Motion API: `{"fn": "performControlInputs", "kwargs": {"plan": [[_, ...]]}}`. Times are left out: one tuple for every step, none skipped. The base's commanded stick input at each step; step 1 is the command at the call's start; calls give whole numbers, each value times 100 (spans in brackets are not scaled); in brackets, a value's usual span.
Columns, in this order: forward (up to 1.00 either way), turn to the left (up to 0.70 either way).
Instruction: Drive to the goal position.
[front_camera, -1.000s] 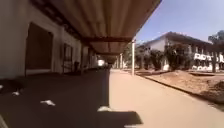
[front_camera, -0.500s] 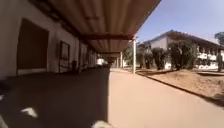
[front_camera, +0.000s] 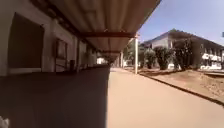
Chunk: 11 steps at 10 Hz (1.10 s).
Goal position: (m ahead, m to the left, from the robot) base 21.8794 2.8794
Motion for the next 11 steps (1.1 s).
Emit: {"fn": "performControlInputs", "kwargs": {"plan": [[85,0],[85,0],[85,0],[85,0],[85,0],[85,0],[85,0],[85,0],[85,0],[85,0],[85,0]]}}
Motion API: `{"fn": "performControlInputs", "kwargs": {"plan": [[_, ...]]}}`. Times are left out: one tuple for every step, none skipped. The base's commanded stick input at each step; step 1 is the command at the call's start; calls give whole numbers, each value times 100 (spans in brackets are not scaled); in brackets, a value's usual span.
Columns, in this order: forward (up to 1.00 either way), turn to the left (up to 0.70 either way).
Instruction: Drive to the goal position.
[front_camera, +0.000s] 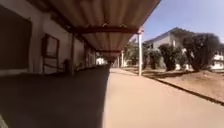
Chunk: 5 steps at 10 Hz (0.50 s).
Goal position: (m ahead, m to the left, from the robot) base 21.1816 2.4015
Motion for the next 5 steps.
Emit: {"fn": "performControlInputs", "kwargs": {"plan": [[85,0],[85,0],[85,0],[85,0],[85,0]]}}
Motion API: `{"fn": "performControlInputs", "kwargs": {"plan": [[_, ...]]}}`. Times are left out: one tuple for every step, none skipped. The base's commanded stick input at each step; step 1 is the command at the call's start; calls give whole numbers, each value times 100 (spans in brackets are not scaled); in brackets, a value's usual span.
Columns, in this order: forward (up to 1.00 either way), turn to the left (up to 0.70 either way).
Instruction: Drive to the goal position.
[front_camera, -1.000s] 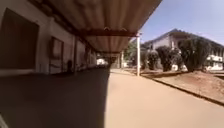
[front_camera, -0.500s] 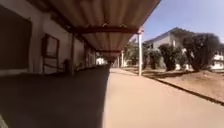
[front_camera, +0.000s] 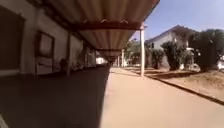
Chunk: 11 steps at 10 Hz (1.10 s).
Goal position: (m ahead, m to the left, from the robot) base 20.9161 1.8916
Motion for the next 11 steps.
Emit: {"fn": "performControlInputs", "kwargs": {"plan": [[85,0],[85,0],[85,0],[85,0],[85,0],[85,0],[85,0],[85,0],[85,0],[85,0],[85,0]]}}
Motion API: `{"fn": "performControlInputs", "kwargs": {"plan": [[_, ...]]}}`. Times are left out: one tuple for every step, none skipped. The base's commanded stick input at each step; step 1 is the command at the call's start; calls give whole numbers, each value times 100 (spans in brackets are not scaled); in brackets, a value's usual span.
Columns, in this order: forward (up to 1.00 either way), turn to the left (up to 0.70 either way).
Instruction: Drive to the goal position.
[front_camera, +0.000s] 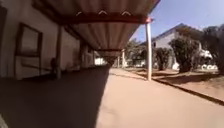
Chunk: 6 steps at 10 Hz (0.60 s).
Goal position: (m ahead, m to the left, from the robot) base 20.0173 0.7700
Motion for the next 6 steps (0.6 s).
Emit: {"fn": "performControlInputs", "kwargs": {"plan": [[85,0],[85,0],[85,0],[85,0],[85,0],[85,0]]}}
